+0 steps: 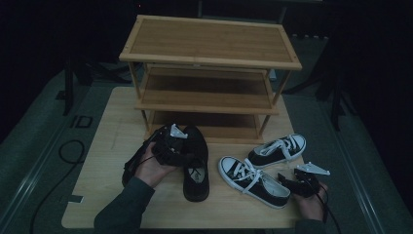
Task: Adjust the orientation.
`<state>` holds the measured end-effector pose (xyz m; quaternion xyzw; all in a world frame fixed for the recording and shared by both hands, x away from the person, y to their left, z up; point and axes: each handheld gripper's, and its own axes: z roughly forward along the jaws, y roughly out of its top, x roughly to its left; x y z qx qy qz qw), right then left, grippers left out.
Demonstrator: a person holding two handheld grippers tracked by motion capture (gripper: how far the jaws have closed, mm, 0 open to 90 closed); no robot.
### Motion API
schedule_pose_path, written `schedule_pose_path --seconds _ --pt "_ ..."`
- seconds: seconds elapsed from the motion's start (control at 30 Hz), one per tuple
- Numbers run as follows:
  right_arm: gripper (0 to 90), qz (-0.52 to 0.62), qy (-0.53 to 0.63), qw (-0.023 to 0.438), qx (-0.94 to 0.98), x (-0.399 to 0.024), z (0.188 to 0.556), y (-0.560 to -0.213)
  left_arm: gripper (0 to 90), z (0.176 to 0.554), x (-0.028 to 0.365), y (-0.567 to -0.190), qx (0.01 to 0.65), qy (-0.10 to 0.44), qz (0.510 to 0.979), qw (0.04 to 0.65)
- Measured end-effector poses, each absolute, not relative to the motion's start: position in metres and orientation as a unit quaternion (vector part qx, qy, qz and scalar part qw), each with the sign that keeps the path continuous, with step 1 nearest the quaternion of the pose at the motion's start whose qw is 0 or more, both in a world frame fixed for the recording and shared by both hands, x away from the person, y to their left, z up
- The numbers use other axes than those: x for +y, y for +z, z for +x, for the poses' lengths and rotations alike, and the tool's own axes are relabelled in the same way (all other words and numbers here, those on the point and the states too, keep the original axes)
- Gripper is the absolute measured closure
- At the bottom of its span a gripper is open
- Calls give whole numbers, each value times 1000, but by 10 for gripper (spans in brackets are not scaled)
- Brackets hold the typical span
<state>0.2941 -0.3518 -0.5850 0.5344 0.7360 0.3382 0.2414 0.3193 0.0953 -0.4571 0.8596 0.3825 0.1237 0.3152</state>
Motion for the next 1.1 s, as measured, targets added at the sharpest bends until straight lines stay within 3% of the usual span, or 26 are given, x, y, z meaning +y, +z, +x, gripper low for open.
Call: schedule_pose_path --seconds 0.23,0.33,0.43,0.53,1.1 --pt "256 535 338 241 736 -352 294 -585 487 325 82 -475 389 123 871 274" --pt "256 535 339 241 736 -352 294 -585 595 326 83 -479 396 120 869 270" --pt "256 535 339 240 736 -352 294 -585 766 324 86 -476 402 116 869 266" --pt "256 535 339 240 736 -352 294 -585 853 320 90 -475 409 128 866 258" --pt "256 535 339 240 736 -352 294 -585 876 307 134 -473 431 139 854 257"
